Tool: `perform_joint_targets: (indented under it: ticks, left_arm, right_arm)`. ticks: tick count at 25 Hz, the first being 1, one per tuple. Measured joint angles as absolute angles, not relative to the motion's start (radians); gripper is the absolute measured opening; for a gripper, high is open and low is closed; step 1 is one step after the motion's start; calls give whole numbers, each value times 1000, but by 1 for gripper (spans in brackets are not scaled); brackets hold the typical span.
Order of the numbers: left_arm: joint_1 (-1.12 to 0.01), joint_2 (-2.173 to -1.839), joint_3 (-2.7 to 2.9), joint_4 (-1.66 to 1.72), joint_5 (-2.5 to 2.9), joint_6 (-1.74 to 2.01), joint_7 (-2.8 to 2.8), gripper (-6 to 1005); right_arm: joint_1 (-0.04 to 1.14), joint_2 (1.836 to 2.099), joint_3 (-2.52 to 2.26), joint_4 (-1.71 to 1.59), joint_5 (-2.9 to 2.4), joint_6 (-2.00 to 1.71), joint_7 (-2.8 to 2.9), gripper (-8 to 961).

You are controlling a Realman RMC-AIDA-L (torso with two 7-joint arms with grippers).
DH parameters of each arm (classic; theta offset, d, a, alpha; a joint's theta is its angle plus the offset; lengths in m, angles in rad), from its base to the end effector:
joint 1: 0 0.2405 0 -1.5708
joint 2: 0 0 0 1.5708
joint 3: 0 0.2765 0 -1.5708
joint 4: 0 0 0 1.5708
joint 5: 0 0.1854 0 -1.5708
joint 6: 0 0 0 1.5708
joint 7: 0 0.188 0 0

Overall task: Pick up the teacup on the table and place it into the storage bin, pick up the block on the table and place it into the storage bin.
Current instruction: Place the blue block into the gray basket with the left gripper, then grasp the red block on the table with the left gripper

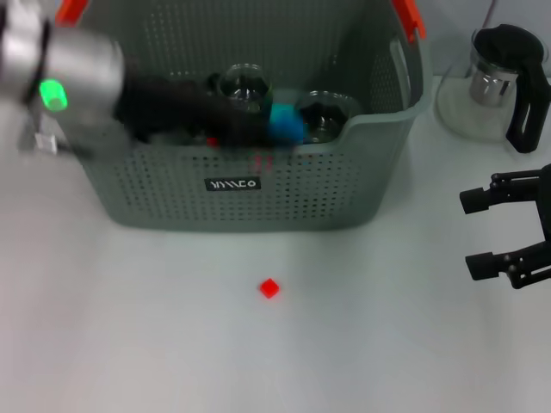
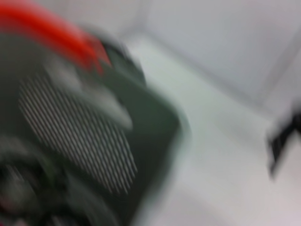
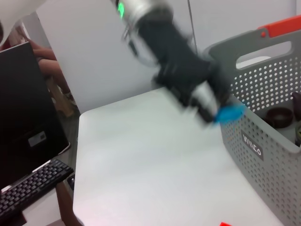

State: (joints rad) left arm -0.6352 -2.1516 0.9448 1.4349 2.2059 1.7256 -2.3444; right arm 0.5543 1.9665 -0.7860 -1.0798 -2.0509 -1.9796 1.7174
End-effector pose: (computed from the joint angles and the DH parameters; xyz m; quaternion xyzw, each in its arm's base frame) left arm -0.1372 0.3510 -0.0155 -0.9452 -0.2942 -0.1012 0.0993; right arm 0.2122 0.3084 0.0260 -0.9795 0.1467 0.1376 0.0063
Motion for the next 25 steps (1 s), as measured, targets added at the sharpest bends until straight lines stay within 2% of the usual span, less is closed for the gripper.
perform_joint_targets:
  ticks: [5, 6, 7, 10, 19, 25]
  left_arm:
    - [-715, -2105, 855, 1373, 2193, 1549, -2351, 402]
    - [-715, -2105, 855, 1373, 2193, 1549, -2351, 402]
    - [-754, -2082, 870, 1303, 2210, 1460, -2354, 402]
    - [-787, -2067, 878, 1229, 2228, 1379, -2350, 402]
    - [-799, -2065, 900, 1200, 2293, 1255, -2349, 459]
    - [-763, -2070, 893, 1298, 2290, 1301, -2351, 663]
  right_arm:
    - [558, 1969, -789, -1078, -2051, -1977, 1716, 945]
    - [559, 1970, -789, -1077, -2051, -1977, 1717, 945]
    - [560, 1970, -789, -1077, -2051, -1978, 1717, 945]
    - [562, 1971, -790, -1077, -2051, -1980, 1722, 945]
    - [560, 1977, -787, -1077, -2051, -1981, 1722, 945]
    - [559, 1977, -787, -1077, -2051, -1978, 1718, 944]
